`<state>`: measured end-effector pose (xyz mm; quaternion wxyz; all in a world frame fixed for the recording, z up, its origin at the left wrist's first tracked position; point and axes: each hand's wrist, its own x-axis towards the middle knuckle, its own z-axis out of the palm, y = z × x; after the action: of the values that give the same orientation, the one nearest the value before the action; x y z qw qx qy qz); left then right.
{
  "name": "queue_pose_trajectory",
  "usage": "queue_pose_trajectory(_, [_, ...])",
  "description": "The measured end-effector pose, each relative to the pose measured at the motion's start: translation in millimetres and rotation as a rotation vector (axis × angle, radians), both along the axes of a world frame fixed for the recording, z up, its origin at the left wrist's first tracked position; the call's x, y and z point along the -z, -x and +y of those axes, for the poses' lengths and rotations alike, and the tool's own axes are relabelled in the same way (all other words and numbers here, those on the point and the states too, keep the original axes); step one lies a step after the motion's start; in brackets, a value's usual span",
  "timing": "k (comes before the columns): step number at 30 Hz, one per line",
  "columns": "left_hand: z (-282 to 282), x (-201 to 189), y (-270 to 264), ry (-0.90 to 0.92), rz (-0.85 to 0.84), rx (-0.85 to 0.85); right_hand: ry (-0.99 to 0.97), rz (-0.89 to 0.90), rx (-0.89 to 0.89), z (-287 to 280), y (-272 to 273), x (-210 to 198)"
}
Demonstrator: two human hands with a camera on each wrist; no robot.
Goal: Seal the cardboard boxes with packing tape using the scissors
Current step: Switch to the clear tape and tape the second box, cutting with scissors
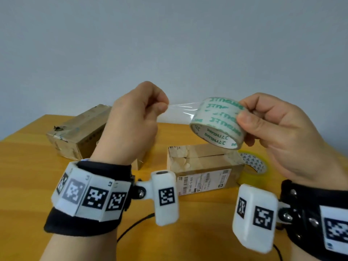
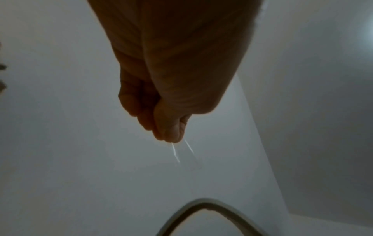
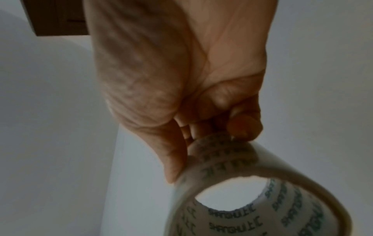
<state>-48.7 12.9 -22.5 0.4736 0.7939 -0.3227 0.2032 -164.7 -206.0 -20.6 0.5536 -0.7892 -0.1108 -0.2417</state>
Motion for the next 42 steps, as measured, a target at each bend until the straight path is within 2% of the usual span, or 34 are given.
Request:
queue_pose_trajectory(3, [3,0,-1,0.017,0.068,0.025,0.024,-0.031,-0.023,-2,3,-2])
queue_pose_trajectory(8, [5,-3,2,0.327,0.57,0.392,0.049,-0.065,0.012,-5,5,-3])
queue_pose_trajectory(10, [5,-6,3,0.424,0.695,0.489,0.058,-0.069,0.047,-1,4,-3])
queue_pose_trajectory(12, [5,-7,4,0.479,0.751,0.526,0.054,-0.069,0.071,2,1,-3])
queue_pose_trajectory(17, [3,-7,3,0.506,0.733,0.509,0.071,-0.11,0.089,5,1,-4])
queue_pose_trajectory(22, [5,-7,4,0.441,0.698,0.592,0.123,-0.105,0.124,4,1,-4])
queue_pose_trajectory(29, [2,-8,10,0.298,0.623,0.59,0.232,-0.107,0.194,6,-5,-2])
queue_pose_trajectory(37, [-5,-9,16,0.259,0.536,0.501,0.24,-0.124,0.163,7,-6,-2])
queue_pose_trajectory(42, [-8,-12,21,0.247,0.492,0.516,0.268,-0.149,0.142,6,-7,-3])
